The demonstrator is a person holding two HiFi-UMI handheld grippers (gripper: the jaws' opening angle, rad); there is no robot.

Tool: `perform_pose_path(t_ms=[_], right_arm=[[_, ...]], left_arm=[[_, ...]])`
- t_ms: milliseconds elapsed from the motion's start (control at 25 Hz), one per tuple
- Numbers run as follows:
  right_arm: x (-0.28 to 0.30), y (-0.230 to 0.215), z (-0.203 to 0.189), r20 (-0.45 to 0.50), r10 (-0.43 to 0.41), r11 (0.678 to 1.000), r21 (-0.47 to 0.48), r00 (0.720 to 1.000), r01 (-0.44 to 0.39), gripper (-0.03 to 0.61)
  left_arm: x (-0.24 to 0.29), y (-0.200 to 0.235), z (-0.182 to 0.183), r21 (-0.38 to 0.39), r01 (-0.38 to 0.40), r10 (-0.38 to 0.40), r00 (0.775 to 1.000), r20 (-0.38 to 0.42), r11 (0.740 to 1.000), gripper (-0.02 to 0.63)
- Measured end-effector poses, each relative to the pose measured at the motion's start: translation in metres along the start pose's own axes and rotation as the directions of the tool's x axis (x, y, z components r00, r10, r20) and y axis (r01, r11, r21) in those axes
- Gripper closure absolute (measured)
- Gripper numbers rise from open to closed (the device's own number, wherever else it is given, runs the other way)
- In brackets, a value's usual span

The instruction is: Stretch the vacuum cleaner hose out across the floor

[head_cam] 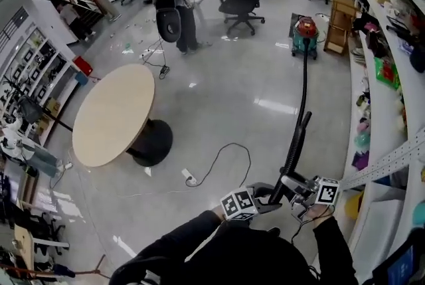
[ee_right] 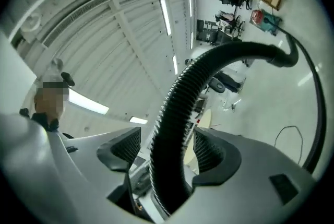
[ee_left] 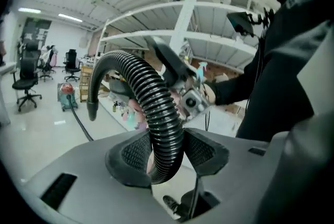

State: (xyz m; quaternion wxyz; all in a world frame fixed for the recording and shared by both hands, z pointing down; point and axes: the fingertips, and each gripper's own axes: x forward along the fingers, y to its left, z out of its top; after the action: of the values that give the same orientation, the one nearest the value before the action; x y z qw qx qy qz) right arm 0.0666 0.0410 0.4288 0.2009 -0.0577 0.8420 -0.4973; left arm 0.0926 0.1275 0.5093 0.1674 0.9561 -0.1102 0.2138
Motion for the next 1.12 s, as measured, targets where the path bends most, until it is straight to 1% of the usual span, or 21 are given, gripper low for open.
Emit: perform_pose_path(t_ms=[80, 160, 200, 240, 280, 320, 400, 440, 480, 520, 560, 600, 640, 680, 720, 800, 840, 880, 1000, 1080, 1120], right_arm=[[-0.014, 0.012, -0.014, -0.040, 0.040, 0.999, -0.004, 0.998, -0.041, 0.275], [-0.025, 0.012, -0.033, -0.105, 0.002, 0.996, -0.093, 0.994, -0.012, 0.286], [-0.030, 0.010, -0.042, -0.121, -0.036, 0.989, -0.144, 0.992, 0.018, 0.320], [-0.035, 0.007, -0.051, -0.126, -0.077, 0.980, -0.191, 0.989, 0.052, 0.386], [-0.040, 0.004, -0.058, -0.126, -0.118, 0.967, -0.239, 0.985, 0.085, 0.413], [-0.044, 0.001, -0.066, -0.127, -0.163, 0.949, -0.292, 0.978, 0.120, 0.414], [-0.053, -0.009, -0.078, -0.136, -0.272, 0.888, -0.416, 0.953, 0.194, 0.418], [-0.056, -0.013, -0.083, -0.139, -0.324, 0.852, -0.473, 0.936, 0.225, 0.419], [-0.057, -0.015, -0.088, -0.140, -0.365, 0.819, -0.518, 0.921, 0.246, 0.420], [-0.057, -0.016, -0.093, -0.142, -0.391, 0.793, -0.553, 0.909, 0.255, 0.422], [-0.055, -0.016, -0.099, -0.148, -0.408, 0.772, -0.582, 0.901, 0.254, 0.422], [-0.050, -0.015, -0.106, -0.158, -0.419, 0.754, -0.609, 0.894, 0.246, 0.422], [-0.042, -0.015, -0.113, -0.171, -0.431, 0.735, -0.636, 0.886, 0.235, 0.422], [-0.031, -0.014, -0.122, -0.184, -0.445, 0.715, -0.662, 0.876, 0.224, 0.422], [-0.019, -0.014, -0.133, -0.197, -0.463, 0.695, -0.686, 0.864, 0.217, 0.422], [0.007, -0.014, -0.160, -0.226, -0.506, 0.656, -0.727, 0.833, 0.201, 0.422], [0.019, -0.015, -0.175, -0.244, -0.525, 0.640, -0.745, 0.815, 0.189, 0.422], [0.030, -0.017, -0.191, -0.265, -0.541, 0.627, -0.759, 0.798, 0.173, 0.422], [0.054, -0.029, -0.230, -0.317, -0.580, 0.602, -0.787, 0.750, 0.133, 0.422], [0.060, -0.039, -0.247, -0.320, -0.615, 0.584, -0.799, 0.721, 0.142, 0.422], [0.062, -0.043, -0.252, -0.312, -0.632, 0.573, -0.804, 0.709, 0.158, 0.422]], left_arm=[[0.020, -0.018, -0.021, 0.101, -0.023, 0.033, 0.994, -0.102, 0.995, 0.419], [0.033, -0.026, -0.041, 0.160, -0.046, 0.073, 0.983, -0.171, 0.986, 0.419], [0.035, -0.027, -0.051, 0.170, -0.058, 0.091, 0.977, -0.195, 0.984, 0.419], [0.036, -0.028, -0.060, 0.165, -0.070, 0.104, 0.972, -0.210, 0.984, 0.419], [0.036, -0.028, -0.067, 0.148, -0.077, 0.108, 0.971, -0.215, 0.986, 0.419], [0.034, -0.028, -0.071, 0.121, -0.081, 0.105, 0.972, -0.211, 0.989, 0.417], [0.021, -0.024, -0.078, 0.038, -0.092, 0.097, 0.978, -0.187, 0.995, 0.417], [0.011, -0.020, -0.081, -0.027, -0.100, 0.094, 0.983, -0.158, 0.995, 0.416], [-0.002, -0.016, -0.080, -0.111, -0.101, 0.090, 0.990, -0.106, 0.989, 0.416], [-0.017, -0.012, -0.074, -0.206, -0.089, 0.084, 0.996, -0.032, 0.974, 0.416], [-0.033, -0.009, -0.064, -0.295, -0.061, 0.081, 0.995, 0.056, 0.953, 0.416], [-0.050, -0.005, -0.050, -0.362, -0.023, 0.081, 0.986, 0.146, 0.932, 0.416], [-0.066, -0.001, -0.034, -0.405, 0.019, 0.080, 0.971, 0.226, 0.914, 0.416], [-0.081, 0.004, -0.017, -0.433, 0.063, 0.074, 0.953, 0.292, 0.899, 0.416], [-0.095, 0.009, -0.002, -0.455, 0.111, 0.061, 0.937, 0.345, 0.883, 0.396], [-0.115, 0.014, 0.021, -0.485, 0.208, 0.014, 0.910, 0.415, 0.849, 0.271], [-0.121, 0.015, 0.027, -0.487, 0.248, -0.016, 0.903, 0.430, 0.837, 0.253], [-0.125, 0.016, 0.027, -0.485, 0.277, -0.048, 0.900, 0.433, 0.830, 0.239], [-0.132, 0.019, 0.014, -0.480, 0.340, -0.131, 0.900, 0.416, 0.809, 0.236], [-0.141, 0.021, 0.004, -0.496, 0.373, -0.152, 0.890, 0.429, 0.784, 0.238], [-0.148, 0.022, -0.002, -0.507, 0.374, -0.143, 0.888, 0.436, 0.776, 0.248]])
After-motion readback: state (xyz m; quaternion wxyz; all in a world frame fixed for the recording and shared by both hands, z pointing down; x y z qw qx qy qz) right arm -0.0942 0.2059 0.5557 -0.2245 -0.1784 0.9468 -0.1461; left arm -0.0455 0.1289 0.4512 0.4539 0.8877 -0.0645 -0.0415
